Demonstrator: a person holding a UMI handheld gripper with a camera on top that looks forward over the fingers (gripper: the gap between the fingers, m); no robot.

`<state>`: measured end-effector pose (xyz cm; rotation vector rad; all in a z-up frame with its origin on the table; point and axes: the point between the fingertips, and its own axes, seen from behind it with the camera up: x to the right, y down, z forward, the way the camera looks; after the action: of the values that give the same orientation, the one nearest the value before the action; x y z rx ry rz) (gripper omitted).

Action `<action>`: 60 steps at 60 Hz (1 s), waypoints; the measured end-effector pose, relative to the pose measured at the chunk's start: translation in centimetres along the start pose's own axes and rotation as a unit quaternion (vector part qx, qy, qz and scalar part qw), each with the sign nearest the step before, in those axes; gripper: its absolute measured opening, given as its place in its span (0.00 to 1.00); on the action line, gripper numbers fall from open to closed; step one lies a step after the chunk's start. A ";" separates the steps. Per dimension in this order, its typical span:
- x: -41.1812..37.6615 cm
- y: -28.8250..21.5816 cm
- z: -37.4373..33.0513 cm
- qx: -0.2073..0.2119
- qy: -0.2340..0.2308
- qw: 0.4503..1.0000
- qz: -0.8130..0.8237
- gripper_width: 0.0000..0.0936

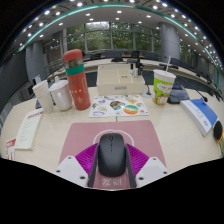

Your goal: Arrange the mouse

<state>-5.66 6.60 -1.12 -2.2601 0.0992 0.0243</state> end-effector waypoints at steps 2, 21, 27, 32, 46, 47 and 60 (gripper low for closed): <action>0.1 0.0 -0.3 -0.002 -0.001 1.000 0.000 0.59; -0.6 -1.5 -14.5 0.019 0.012 1.000 -0.003 0.91; -1.4 -0.9 -21.5 0.032 0.026 0.999 -0.013 0.91; -2.1 0.3 -27.1 0.042 0.039 0.998 -0.021 0.91; -4.5 5.0 -38.7 0.051 0.069 0.996 -0.019 0.91; -4.7 5.3 -39.3 0.050 0.069 0.996 -0.020 0.91; -6.2 7.4 -43.6 0.056 0.078 0.995 -0.029 0.91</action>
<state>-13.15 -31.25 21.34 -2.1494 0.1146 -0.1844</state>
